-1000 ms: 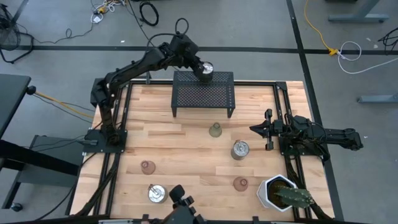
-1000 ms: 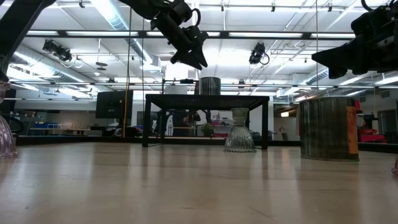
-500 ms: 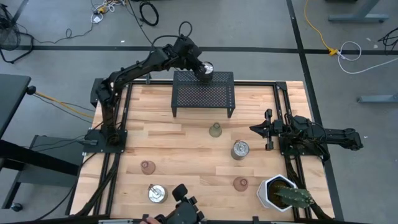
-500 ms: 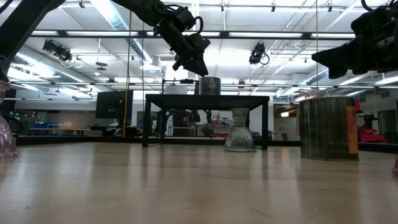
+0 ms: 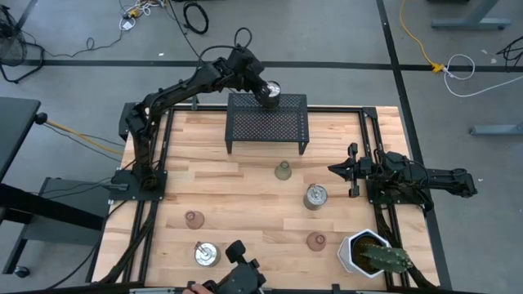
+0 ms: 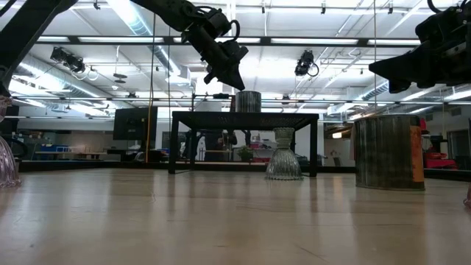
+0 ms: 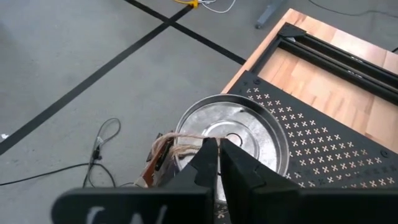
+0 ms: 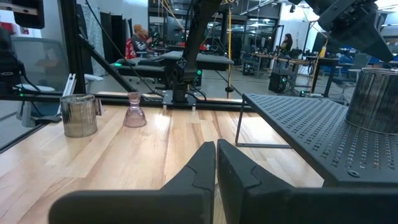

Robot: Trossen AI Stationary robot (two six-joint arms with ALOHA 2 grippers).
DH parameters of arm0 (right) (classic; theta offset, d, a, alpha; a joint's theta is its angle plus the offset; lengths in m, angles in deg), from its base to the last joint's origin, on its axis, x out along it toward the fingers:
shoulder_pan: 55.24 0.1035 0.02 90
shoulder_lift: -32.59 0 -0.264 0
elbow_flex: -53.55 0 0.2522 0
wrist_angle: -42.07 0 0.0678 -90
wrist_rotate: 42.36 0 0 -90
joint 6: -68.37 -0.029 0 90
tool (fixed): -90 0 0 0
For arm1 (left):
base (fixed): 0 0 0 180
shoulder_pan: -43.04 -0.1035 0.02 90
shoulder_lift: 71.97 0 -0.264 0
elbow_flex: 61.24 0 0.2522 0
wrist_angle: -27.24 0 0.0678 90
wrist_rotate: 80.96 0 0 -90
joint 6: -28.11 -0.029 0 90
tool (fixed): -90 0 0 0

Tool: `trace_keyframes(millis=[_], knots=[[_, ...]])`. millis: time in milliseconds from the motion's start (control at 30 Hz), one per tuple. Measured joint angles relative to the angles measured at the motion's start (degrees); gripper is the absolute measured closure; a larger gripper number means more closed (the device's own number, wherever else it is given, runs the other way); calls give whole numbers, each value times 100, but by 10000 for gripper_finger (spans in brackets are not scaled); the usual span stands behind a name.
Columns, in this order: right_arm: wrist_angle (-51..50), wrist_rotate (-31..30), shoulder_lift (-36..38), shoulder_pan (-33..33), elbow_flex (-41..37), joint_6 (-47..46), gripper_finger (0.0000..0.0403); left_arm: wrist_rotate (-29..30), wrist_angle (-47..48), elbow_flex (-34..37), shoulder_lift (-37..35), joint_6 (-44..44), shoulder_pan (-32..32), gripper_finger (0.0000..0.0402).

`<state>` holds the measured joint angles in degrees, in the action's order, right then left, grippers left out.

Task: Pick & Place candle stick holders
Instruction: Put the top left silver scented candle on the shelf

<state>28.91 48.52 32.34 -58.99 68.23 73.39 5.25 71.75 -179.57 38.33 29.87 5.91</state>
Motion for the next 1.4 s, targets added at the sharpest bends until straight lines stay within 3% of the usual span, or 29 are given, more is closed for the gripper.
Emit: trace_keyframes(millis=[1300, 1400], knots=[[1, -1, 2, -2, 0, 1, 382, 227, 357, 0, 1, -444, -66, 401], [0, 0, 2, -1, -1, 0, 382, 1, 184, 0, 0, -442, -66, 401]])
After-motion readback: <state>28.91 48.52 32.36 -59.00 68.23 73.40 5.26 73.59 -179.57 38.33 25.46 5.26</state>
